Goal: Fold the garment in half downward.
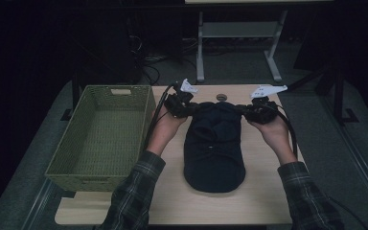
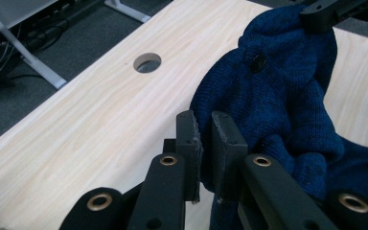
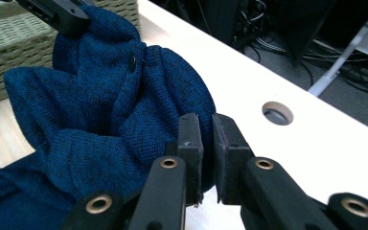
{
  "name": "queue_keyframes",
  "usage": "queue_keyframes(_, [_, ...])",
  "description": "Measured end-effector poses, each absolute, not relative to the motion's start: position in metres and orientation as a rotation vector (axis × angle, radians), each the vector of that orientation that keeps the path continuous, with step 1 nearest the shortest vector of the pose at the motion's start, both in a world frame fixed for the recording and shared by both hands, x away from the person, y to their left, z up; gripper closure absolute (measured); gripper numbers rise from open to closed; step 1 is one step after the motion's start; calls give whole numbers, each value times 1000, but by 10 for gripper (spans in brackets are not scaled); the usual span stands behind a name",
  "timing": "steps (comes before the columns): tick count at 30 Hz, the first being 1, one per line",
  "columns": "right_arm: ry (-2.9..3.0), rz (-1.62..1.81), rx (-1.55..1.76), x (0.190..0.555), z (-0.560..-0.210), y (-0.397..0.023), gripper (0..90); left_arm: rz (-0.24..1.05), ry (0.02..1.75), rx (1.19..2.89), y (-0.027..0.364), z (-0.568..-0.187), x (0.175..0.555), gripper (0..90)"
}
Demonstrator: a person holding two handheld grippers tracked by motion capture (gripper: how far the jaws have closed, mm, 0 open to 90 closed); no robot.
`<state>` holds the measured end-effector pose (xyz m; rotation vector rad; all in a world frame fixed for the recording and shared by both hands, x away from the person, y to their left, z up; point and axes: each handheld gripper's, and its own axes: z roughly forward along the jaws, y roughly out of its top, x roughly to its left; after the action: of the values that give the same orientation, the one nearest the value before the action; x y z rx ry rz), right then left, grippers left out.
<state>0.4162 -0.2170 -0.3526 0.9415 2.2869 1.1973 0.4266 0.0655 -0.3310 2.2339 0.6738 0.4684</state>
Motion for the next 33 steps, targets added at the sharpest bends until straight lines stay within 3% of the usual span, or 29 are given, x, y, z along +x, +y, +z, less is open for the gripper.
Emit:
queue_keyframes(10, [2297, 1191, 885, 389, -362, -213, 817, 481, 637, 2257, 68, -342, 397, 822])
queue_keyframes(33, [2399, 1276, 836, 326, -374, -222, 801, 218, 599, 2210, 88, -358, 345, 810])
